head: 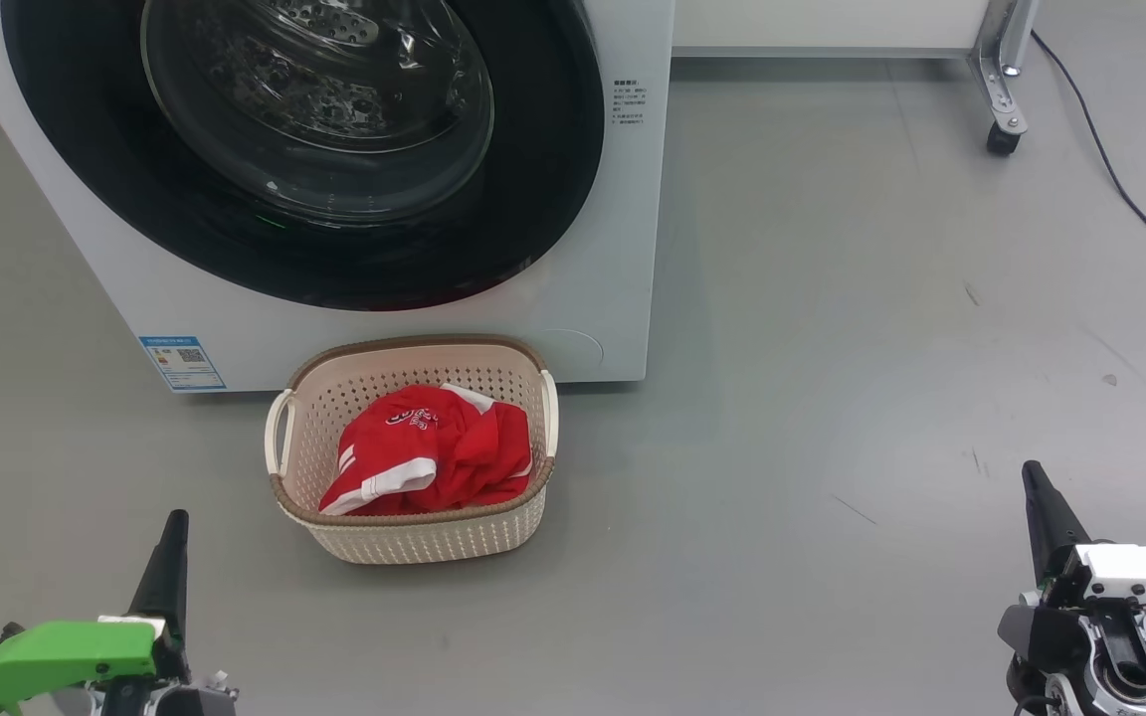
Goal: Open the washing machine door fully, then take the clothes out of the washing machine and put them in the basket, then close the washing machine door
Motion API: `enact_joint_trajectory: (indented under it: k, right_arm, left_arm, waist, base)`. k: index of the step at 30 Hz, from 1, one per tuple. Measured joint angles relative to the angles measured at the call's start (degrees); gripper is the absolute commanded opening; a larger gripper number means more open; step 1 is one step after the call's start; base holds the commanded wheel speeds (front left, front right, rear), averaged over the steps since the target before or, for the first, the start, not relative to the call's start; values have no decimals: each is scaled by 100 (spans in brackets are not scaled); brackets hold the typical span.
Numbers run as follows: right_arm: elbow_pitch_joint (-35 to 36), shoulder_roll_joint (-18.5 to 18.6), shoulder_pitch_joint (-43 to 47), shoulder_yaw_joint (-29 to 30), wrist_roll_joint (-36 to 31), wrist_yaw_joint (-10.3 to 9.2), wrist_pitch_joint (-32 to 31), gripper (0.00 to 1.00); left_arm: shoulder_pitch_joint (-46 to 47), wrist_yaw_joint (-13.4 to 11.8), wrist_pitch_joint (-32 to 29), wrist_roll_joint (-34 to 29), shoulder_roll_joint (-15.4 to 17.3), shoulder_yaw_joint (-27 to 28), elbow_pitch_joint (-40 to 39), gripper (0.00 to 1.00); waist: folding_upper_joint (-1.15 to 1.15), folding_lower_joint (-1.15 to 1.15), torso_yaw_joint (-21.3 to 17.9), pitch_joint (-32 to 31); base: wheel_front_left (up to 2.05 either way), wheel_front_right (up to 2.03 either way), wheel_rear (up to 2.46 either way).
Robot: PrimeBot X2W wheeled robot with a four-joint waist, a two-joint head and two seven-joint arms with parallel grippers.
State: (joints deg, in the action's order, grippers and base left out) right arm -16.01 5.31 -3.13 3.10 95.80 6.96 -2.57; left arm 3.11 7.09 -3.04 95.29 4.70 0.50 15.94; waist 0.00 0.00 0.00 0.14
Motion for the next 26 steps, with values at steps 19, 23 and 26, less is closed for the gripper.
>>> enact_joint_trajectory:
  k: [19,23,26]
  right_arm:
    - [-2,-3,-1,13,-1,0,-15,0]
    - [-2,-3,-1,16,-1,0,-16,0]
    - [-1,-4,-1,18,-1,0,-16,0]
  left_arm:
    - [2,0,-1,0,-2,16,-2,0]
    - [2,0,-1,0,-2,23,-4,0]
    - [2,0,-1,0,-2,27,-5,0]
  waist:
    - [0,0,0,1]
    - [0,0,0,1]
    - [0,0,0,1]
  base:
    - [0,0,0]
    - [0,0,0]
    - [0,0,0]
